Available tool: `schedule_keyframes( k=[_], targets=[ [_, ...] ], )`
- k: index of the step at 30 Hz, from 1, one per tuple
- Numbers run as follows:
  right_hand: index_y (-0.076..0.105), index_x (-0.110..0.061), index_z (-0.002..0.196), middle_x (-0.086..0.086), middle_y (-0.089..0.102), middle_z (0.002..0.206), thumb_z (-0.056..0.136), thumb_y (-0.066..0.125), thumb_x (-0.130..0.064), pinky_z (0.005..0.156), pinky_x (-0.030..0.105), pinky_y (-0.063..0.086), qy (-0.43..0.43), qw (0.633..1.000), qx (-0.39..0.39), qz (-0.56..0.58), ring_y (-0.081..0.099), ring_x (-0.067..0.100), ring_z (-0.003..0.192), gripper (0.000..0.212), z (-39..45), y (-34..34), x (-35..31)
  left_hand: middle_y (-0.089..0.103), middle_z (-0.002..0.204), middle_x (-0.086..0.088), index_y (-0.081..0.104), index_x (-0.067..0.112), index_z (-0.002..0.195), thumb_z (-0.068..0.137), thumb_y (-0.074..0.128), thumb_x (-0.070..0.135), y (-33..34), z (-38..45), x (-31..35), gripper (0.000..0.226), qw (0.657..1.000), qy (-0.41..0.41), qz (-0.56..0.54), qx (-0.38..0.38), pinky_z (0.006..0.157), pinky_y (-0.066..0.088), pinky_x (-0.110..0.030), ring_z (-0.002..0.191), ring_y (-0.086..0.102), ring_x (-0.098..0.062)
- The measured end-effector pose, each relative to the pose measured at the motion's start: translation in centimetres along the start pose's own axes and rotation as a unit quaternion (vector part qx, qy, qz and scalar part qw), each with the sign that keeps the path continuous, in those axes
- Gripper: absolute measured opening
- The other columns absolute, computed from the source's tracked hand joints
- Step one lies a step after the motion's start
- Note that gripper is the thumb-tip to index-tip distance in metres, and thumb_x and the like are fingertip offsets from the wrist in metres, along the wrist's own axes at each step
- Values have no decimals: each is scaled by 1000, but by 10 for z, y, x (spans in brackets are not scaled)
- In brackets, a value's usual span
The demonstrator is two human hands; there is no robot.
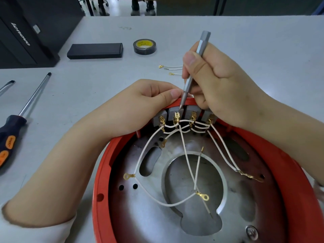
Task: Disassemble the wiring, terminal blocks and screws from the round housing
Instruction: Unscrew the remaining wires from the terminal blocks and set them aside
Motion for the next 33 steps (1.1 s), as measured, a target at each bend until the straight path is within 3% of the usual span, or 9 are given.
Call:
schedule_keyframes(
  k=[8, 12, 24, 29, 33],
  targets=[
    [45, -23, 76, -21, 41, 43, 104, 34, -30, 40, 8, 33, 51, 998, -5, 19, 45, -1, 40, 31, 8, 2, 10, 76, 93, 2, 71, 15, 100, 101, 43, 20, 0, 0, 4, 28, 1000, 11, 20, 6, 82, 50, -18, 87, 69, -7],
    [46, -24, 74, -19, 42, 43, 104, 35, -32, 39, 8, 32, 60, 998, 2, 9, 46, 0, 39, 32, 8, 2, 10, 75, 97, -1, 70, 13, 104, 101, 43, 22, -2, 0, 3, 29, 999, 11, 40, 13, 92, 51, -33, 97, 69, -20],
    [42, -27, 81, -25, 47, 49, 104, 33, -27, 47, 9, 35, -8, 999, 31, -4, 49, -2, 46, 25, -6, -1, -3, 76, 97, 1, 70, 19, 105, 100, 43, 23, 1, -1, -1, 28, 1000, 6, -6, -4, 84, 53, -22, 92, 71, -12],
    [45, -27, 78, -21, 43, 46, 104, 34, -31, 45, 11, 32, 32, 999, 28, 8, 44, 0, 43, 28, 0, -2, 7, 76, 96, 2, 70, 19, 105, 101, 43, 22, 0, -1, 0, 28, 1000, 9, 0, -7, 83, 53, -20, 92, 71, -12],
    [47, -26, 76, -20, 40, 44, 104, 34, -33, 43, 10, 30, 63, 998, 13, -4, 40, 1, 42, 31, 7, -2, 14, 75, 94, 7, 70, 18, 105, 101, 43, 20, -1, -1, 3, 28, 1000, 13, 23, 2, 80, 50, -15, 89, 68, -2]
  ],
)
Point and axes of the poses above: each hand's wrist, its own z-axis towards the middle knuckle, its own y-axis out of the palm, x = y × z, the point moved 8 cm from there along z, towards the middle knuckle
